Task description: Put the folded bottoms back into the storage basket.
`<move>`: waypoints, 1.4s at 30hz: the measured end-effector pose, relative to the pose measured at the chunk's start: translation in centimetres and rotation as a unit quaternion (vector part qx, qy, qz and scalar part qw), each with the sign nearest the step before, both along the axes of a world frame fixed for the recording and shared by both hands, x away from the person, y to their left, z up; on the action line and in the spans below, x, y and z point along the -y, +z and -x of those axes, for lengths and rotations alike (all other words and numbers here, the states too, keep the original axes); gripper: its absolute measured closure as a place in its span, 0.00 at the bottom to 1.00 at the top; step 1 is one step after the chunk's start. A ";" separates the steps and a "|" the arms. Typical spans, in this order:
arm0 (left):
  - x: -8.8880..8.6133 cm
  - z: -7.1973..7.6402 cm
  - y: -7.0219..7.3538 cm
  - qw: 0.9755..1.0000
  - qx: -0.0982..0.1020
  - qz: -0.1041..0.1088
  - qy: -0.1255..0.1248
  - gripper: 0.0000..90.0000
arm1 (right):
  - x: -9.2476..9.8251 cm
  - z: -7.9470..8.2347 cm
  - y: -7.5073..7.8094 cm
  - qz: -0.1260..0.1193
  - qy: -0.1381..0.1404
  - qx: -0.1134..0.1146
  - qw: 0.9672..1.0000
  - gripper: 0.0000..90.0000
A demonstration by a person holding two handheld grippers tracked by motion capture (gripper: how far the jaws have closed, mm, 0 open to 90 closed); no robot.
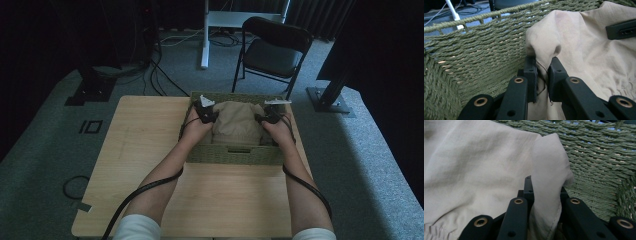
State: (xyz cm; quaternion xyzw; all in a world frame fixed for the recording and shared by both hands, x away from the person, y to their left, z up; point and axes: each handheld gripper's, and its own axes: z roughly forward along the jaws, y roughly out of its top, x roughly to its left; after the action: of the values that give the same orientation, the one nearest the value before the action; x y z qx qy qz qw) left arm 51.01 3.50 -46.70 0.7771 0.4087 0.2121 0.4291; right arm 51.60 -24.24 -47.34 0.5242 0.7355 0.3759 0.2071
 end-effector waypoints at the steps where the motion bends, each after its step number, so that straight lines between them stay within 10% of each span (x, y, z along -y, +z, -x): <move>1: -0.1 -0.1 -0.1 1.000 -0.003 -0.001 0.002 0.89 | -0.1 -0.1 0.0 -0.001 -0.003 -0.003 1.000 0.87; 19: -0.3 -1.6 -1.7 0.999 -0.036 -0.025 0.023 0.75 | -1.3 -1.8 -2.6 0.029 -0.025 -0.051 0.998 0.49; 30: 0.1 -1.6 -1.3 0.999 -0.017 0.002 0.038 0.31 | -0.5 -1.7 -1.2 0.027 -0.052 -0.016 0.998 0.21; 42: 0.2 -0.5 1.6 1.000 0.011 -0.002 0.005 0.22 | -1.2 -0.6 2.5 0.002 -0.013 0.042 0.999 0.17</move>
State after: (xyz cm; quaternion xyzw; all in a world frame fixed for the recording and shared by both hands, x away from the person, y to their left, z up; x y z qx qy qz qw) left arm 51.51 3.35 -45.11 0.7737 0.4071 0.2233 0.4310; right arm 52.23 -23.01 -44.81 0.5170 0.7201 0.3937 0.2432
